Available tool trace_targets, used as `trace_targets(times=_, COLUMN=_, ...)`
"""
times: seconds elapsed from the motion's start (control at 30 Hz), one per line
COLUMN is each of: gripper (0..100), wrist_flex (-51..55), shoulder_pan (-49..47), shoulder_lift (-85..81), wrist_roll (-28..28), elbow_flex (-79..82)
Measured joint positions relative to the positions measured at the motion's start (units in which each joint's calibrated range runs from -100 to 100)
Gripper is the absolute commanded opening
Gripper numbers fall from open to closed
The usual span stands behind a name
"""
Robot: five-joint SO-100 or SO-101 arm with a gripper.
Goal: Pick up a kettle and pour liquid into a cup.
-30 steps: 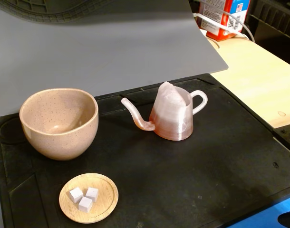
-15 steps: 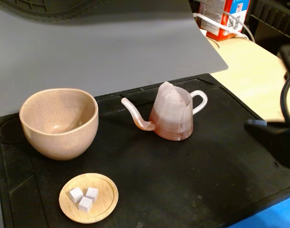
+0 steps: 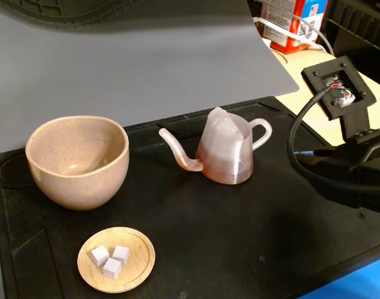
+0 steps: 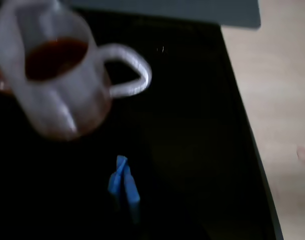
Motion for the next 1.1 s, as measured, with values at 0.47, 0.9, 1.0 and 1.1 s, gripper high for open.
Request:
trace_targets(times=0.47, gripper=11, wrist_flex=-12.9, shoulder_pan=-0.1, shoulder_lift=17.8, wrist_roll=12.5, elbow_flex=-12.5)
trace_targets(times=0.9, gripper=11, wrist_flex=-13.0, shoulder_pan=-1.6, shoulder_lift=34.2, wrist_roll=14.3, elbow_flex=-31.0)
trace_targets(times=1.0, gripper=11, wrist_flex=-13.0, shoulder_pan=-1.6, shoulder_lift=34.2, wrist_roll=14.3, elbow_flex=-31.8)
trace_targets(times=1.1, gripper=11, wrist_flex=-13.0, shoulder_pan=0.0, shoulder_lift=34.2, wrist_roll=14.3, elbow_flex=-31.8)
